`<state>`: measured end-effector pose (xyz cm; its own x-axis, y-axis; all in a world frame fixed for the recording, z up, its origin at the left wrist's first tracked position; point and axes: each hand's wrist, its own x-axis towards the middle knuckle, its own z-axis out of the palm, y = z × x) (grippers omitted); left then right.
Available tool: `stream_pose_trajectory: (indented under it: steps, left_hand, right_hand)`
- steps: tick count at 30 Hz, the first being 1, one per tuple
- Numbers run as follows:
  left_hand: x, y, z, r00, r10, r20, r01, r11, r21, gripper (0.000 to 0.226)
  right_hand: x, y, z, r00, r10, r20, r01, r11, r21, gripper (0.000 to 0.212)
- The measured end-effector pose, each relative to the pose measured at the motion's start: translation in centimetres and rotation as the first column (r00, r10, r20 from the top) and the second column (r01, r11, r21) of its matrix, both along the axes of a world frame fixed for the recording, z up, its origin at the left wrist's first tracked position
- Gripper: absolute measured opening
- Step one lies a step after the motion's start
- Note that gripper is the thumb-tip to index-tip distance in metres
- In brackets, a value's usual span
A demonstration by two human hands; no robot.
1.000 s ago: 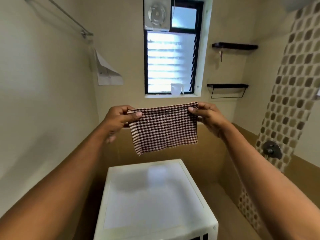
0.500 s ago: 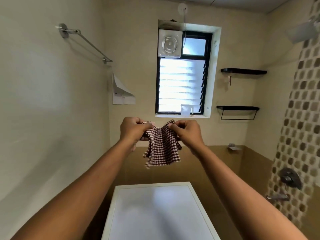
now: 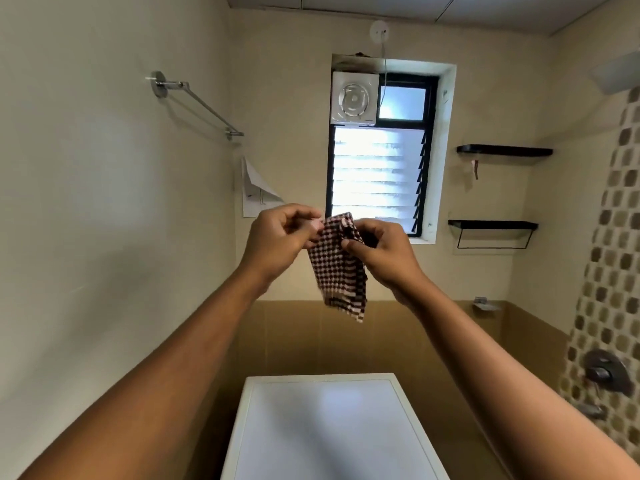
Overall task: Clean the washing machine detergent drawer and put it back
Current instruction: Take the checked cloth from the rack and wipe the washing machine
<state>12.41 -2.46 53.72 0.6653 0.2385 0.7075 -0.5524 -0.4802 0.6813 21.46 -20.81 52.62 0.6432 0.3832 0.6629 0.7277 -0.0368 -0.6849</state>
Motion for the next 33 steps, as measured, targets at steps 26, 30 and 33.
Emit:
stream_pose_trajectory:
  steps: [26,30,33]
  left_hand:
    - [3.1,-10.0,-27.7,0.467,-0.378,-0.8,0.085,0.919,-0.385,0.026]
    - [6.8,-16.4,-29.5,0.276,-0.49,-0.827,-0.035,0.854,-0.519,0.037]
    - [10.4,-21.3,-32.0,0.19,-0.804,-0.564,-0.277,0.507,-0.816,0.073]
  right_hand:
    - [-1.0,-17.0,-27.3,0.575,0.013,-0.818,-0.057,0.998,-0.024,0.033]
    - [1.0,-22.0,-28.1,0.781,-0.204,-0.59,0.066,0.967,-0.247,0.021]
    - [4.2,-26.7,-28.6,0.902,-0.264,-0.342,0.141,0.928,-0.346,0.02]
